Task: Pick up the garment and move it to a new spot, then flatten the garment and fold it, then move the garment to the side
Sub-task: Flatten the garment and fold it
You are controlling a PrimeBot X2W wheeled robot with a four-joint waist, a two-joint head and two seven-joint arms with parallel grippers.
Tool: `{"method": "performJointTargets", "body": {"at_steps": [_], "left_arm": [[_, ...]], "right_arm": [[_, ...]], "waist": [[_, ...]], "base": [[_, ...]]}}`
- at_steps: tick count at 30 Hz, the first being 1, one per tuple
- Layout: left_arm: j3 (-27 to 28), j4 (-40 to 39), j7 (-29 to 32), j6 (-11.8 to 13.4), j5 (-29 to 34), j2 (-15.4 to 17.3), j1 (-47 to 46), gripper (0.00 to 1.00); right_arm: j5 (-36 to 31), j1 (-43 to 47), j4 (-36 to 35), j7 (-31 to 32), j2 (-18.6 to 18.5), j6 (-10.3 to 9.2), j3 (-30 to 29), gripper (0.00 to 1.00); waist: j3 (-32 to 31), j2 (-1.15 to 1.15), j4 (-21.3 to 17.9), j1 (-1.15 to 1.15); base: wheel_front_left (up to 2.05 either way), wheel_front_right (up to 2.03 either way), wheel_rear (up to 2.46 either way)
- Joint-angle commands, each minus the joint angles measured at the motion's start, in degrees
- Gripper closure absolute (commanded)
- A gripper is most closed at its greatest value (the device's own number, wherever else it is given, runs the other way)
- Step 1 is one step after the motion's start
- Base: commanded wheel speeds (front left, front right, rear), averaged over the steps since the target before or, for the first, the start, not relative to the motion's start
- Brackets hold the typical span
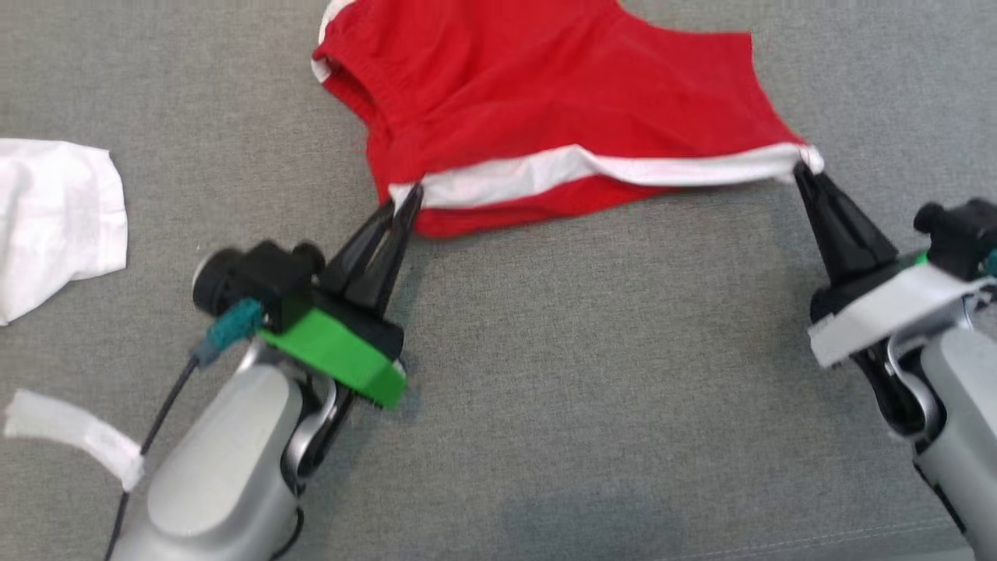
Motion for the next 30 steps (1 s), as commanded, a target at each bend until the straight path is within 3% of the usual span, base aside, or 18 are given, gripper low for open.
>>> {"method": "performJointTargets", "body": {"at_steps": [1,5,10,17,24,30], "left_arm": [[0.53,-0.44,-0.14,0.16,0.13,-0.07,1.85,1.00],[3.74,-2.29,-0.16,-0.18,1.76,-1.74,13.15,1.00],[7.63,-3.29,-0.17,-0.45,2.91,-4.99,28.42,1.00],[10.23,-4.22,-0.16,-0.53,1.23,-8.23,38.84,1.00],[11.00,-10.41,4.57,-0.59,-5.52,-9.50,35.09,1.00],[14.30,-14.64,13.59,4.47,-9.62,-11.29,22.46,1.00]], "right_arm": [[-0.20,1.70,-0.33,-0.22,-0.48,-0.06,-0.61,1.00],[0.13,11.49,-2.80,-0.21,-0.14,-0.05,-2.17,1.00],[-1.17,24.51,-5.68,-0.21,-2.76,-0.05,-1.20,1.00],[1.26,33.44,-9.21,-0.21,-6.66,-0.07,-3.56,1.00],[5.65,24.29,-14.29,1.41,-7.63,-0.07,-5.41,1.00],[7.32,5.11,-10.09,7.40,-6.89,-0.07,-4.84,1.00]], "waist": [[-1.77,0.18,-0.05,0.00],[-3.87,0.18,0.16,0.00],[-8.66,0.18,0.11,0.00],[-11.74,0.18,1.13,0.00],[-10.19,0.18,4.44,0.00],[-2.49,0.18,9.11,0.00]], "base": [[0.00,0.00,0.00],[0.00,0.00,0.00],[0.00,0.00,0.00],[0.00,0.00,0.00],[0.00,0.00,0.00],[0.00,0.00,0.00]]}}
